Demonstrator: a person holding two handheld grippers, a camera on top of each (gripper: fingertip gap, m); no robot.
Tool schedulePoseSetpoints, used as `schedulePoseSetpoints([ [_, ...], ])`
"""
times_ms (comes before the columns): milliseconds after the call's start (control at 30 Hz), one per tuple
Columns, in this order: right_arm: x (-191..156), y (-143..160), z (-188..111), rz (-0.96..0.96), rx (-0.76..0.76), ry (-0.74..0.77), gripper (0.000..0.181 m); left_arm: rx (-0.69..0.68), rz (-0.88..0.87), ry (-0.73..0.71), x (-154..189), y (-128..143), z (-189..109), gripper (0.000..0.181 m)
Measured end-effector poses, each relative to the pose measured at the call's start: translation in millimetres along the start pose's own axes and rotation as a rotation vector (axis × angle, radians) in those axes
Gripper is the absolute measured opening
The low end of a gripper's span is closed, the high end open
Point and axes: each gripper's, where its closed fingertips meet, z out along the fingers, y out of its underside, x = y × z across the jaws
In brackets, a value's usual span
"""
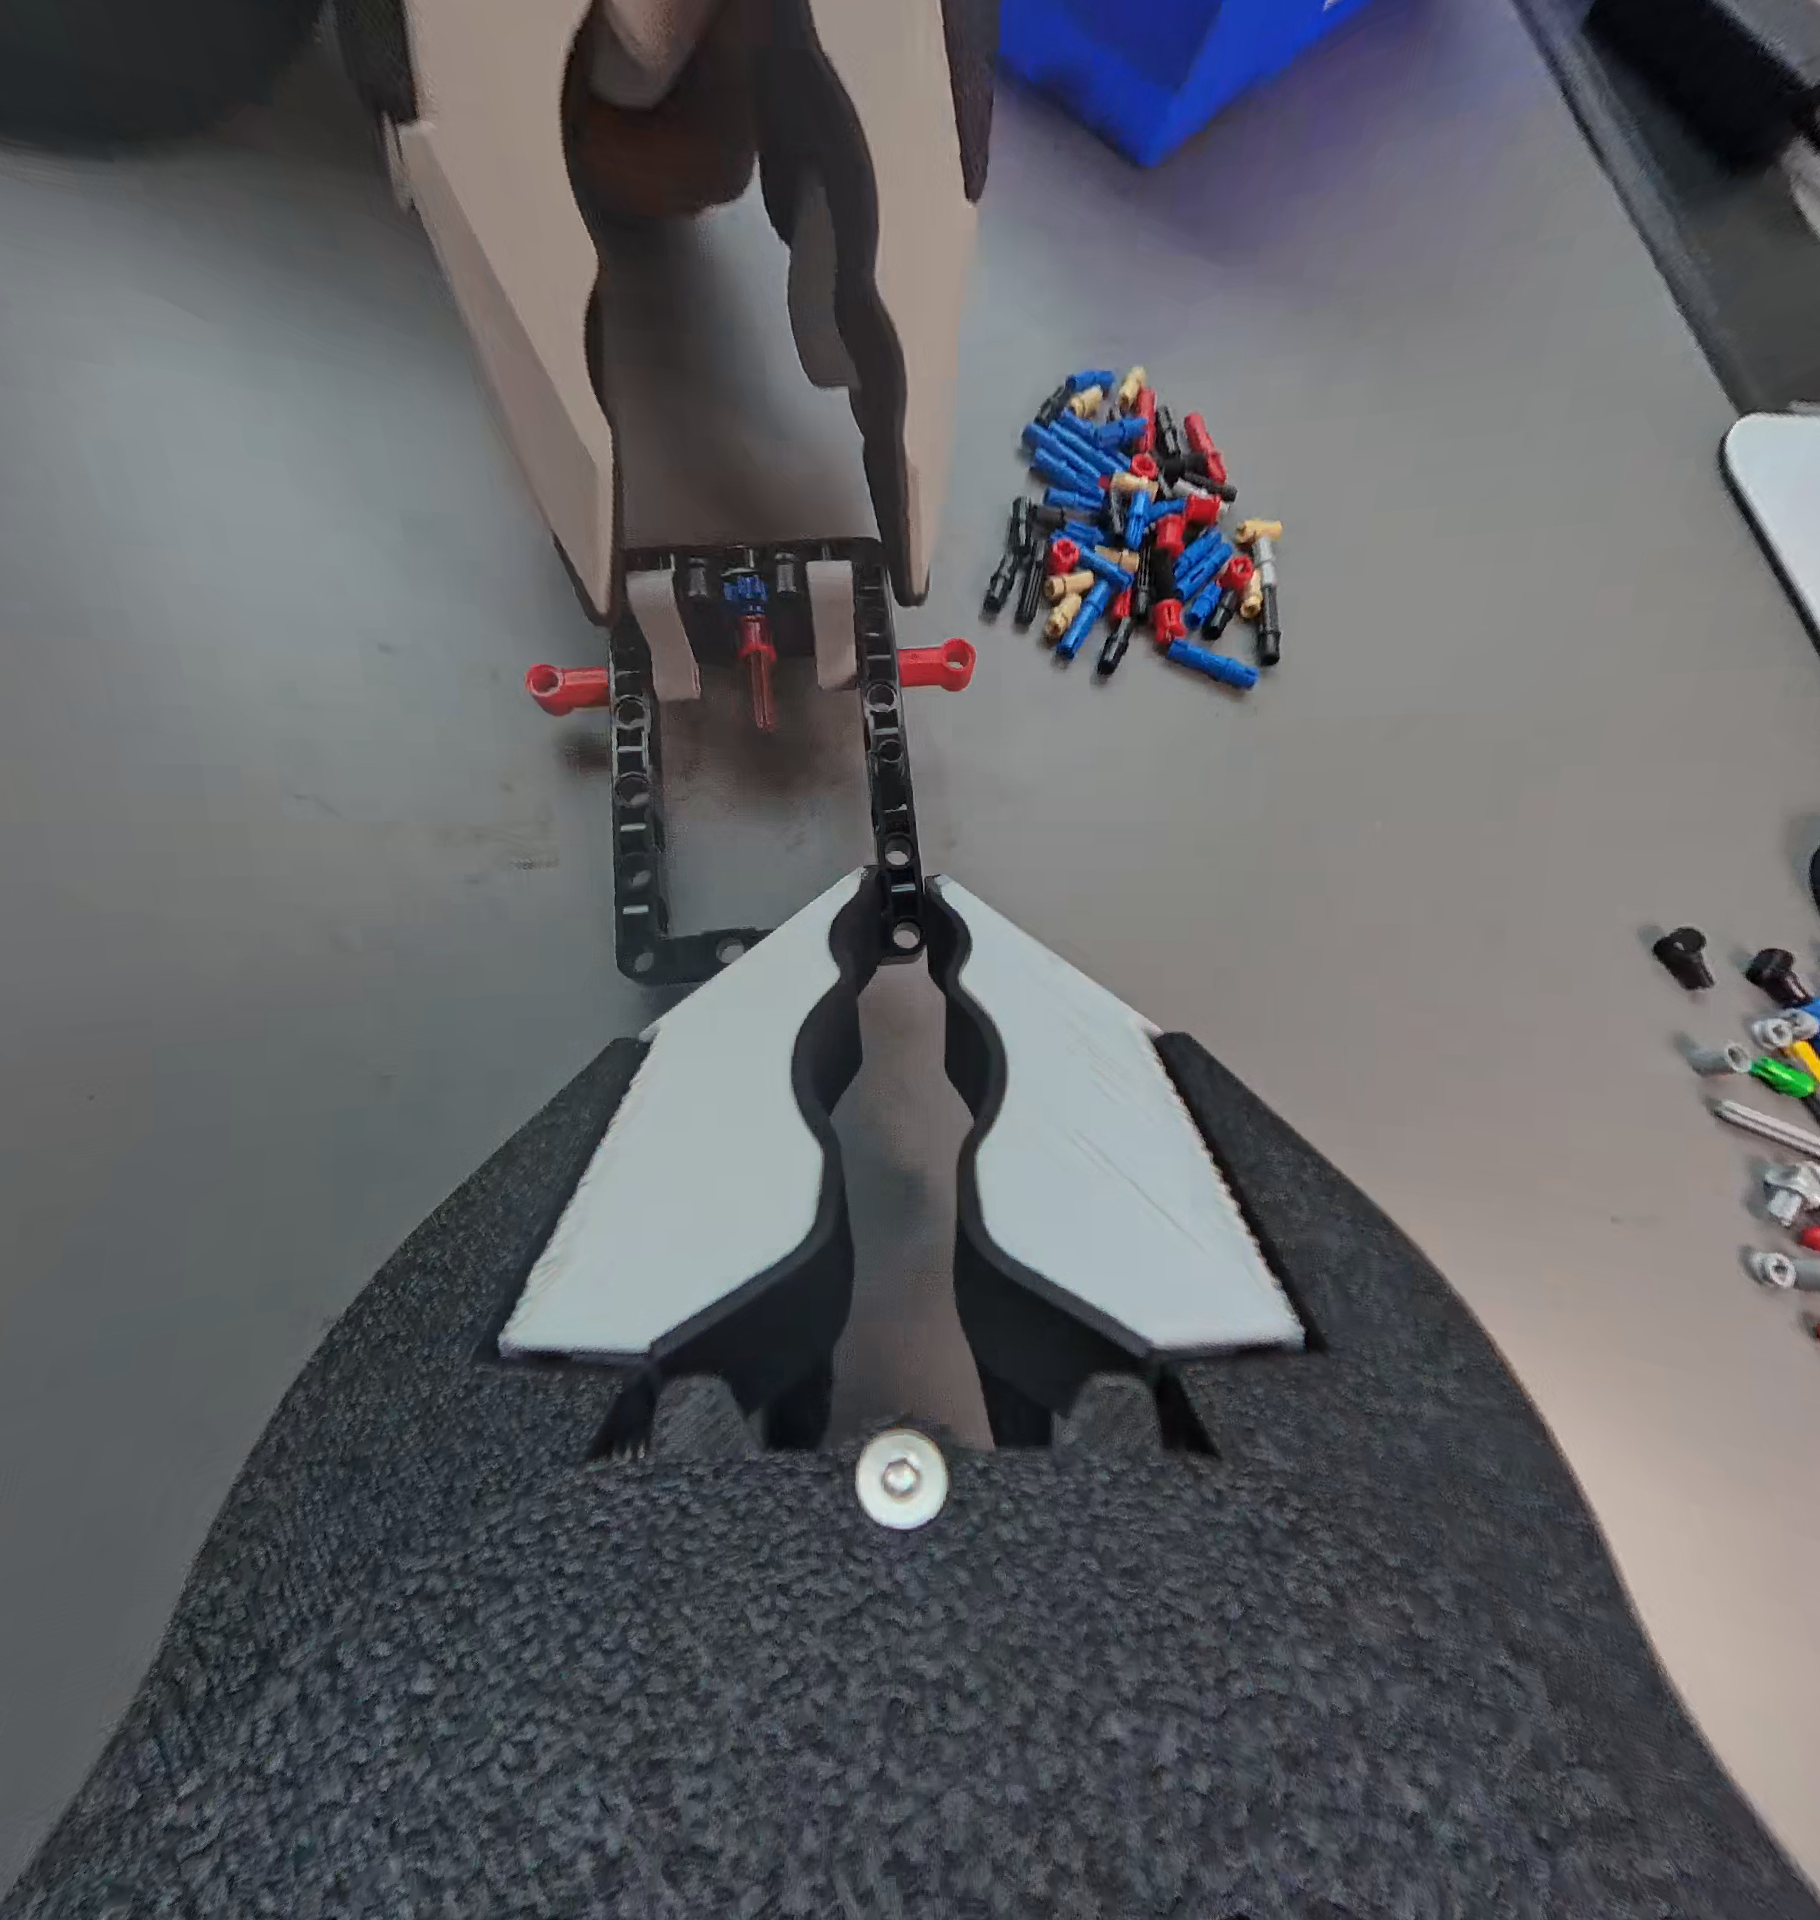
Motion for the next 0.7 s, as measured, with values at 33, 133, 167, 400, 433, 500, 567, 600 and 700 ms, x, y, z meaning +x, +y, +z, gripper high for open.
schedulePoseSetpoints([
  [33, 0, -8, -3, -0.01, 0.046, 0.01, 0.007, 0.01, -0.019, 0.009, 0, -1, -1, 0.057],
  [133, -6, -18, -7, -0.016, 0.1, -0.003, 0.007, 0.017, -0.065, 0.08, 7, -1, -5, 0.062],
  [167, -7, -13, -5, -0.019, 0.072, -0.009, 0.007, -0.001, -0.072, 0.083, 7, 2, -5, 0.06],
  [400, 2, -11, -10, 0.063, 0.105, -0.064, 0.02, -0.079, -0.06, 0.046, 7, 13, 2, 0.053],
  [433, 15, -13, -15, 0.094, 0.122, -0.045, 0.022, -0.077, -0.063, 0.043, 7, 13, 2, 0.053],
  [500, 59, -11, -26, 0.136, 0.135, 0.065, 0.018, -0.077, -0.059, 0.039, 6, 13, 1, 0.053],
  [567, 111, 3, -31, 0.125, 0.054, 0.179, 0.014, -0.082, -0.053, 0.048, 9, 14, 2, 0.053],
  [600, 136, 10, -31, 0.105, 0.007, 0.216, 0.012, -0.086, -0.053, 0.051, 9, 14, 2, 0.053],
  [700, 199, 29, -18, 0.103, -0.123, 0.214, 0.007, -0.093, -0.049, 0.076, 13, 16, 2, 0.053],
])
